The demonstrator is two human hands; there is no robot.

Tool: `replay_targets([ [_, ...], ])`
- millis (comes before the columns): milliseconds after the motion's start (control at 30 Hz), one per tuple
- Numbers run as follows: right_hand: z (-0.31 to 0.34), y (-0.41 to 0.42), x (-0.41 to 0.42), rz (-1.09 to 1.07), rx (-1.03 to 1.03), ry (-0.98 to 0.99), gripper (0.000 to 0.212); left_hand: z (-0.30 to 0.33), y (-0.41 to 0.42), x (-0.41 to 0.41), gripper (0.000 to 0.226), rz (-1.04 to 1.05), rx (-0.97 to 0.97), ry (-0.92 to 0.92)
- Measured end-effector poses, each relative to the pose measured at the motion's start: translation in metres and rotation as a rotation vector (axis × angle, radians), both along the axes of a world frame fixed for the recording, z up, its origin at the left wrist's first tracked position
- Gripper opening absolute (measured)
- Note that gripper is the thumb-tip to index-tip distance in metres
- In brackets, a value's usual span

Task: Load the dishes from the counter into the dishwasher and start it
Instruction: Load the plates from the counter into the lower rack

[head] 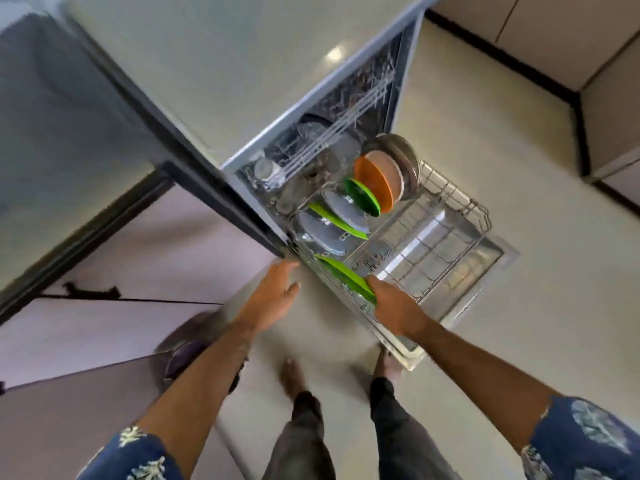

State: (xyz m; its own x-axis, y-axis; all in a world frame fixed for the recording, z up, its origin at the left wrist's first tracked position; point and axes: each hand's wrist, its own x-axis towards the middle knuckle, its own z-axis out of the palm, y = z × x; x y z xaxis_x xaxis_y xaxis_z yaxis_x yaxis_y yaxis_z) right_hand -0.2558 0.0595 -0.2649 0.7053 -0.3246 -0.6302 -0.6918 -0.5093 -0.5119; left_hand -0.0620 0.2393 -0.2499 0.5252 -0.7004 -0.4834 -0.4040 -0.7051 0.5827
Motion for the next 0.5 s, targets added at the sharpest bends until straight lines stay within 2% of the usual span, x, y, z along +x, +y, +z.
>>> replay_targets([
  [233,-0.135,0.001,0.007,-0.062,-0.081,-0.146,0.077,-0.141,-0.079,0.056,0.047,0.226,0.053,0.092],
  [333,-0.168,0.008,0.019,-0.039,-0.145,-0.213,0.083,-0.182,-0.099,0.085,0.048,0.304,0.072,0.083],
  [500,-0.217,0.027,0.048,-0.028,-0.205,-0.284,0.084,-0.241,-0.119,0.123,0.064,0.303,0.058,0.067],
])
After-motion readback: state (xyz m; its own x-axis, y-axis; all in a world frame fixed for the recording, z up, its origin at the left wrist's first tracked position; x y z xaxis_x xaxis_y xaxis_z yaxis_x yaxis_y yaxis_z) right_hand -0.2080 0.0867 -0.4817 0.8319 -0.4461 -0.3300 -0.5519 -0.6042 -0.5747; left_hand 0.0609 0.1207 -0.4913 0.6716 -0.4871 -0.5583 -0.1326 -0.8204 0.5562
